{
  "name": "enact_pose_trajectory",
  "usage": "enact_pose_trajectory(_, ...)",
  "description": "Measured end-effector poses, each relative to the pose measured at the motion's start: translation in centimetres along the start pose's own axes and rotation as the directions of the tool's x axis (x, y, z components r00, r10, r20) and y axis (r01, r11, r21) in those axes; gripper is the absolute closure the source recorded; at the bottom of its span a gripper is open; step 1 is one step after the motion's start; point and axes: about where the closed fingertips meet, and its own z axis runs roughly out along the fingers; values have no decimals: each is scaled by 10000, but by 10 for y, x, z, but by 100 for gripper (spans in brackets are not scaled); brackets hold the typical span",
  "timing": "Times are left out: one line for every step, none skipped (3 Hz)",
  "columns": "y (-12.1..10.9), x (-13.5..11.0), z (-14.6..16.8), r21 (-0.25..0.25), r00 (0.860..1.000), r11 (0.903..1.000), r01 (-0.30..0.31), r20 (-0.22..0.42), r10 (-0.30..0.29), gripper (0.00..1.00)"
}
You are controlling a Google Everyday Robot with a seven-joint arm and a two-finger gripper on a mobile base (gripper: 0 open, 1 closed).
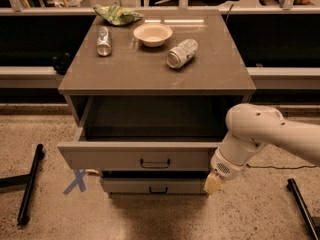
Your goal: Close top drawer
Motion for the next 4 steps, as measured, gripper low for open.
enact_pose_trajectory(-9,0,2,137,9998,9997,-195,53,194,100)
enact_pose_trajectory(-53,-4,-3,938,9947,9912,-936,502,892,100)
enact_pose_trajectory(-61,-6,-7,1096,9927,9884,-1052,697,979,100)
enact_pose_trajectory(-101,-29,-44,2030,9700,9667,-1558,2161,1110,100)
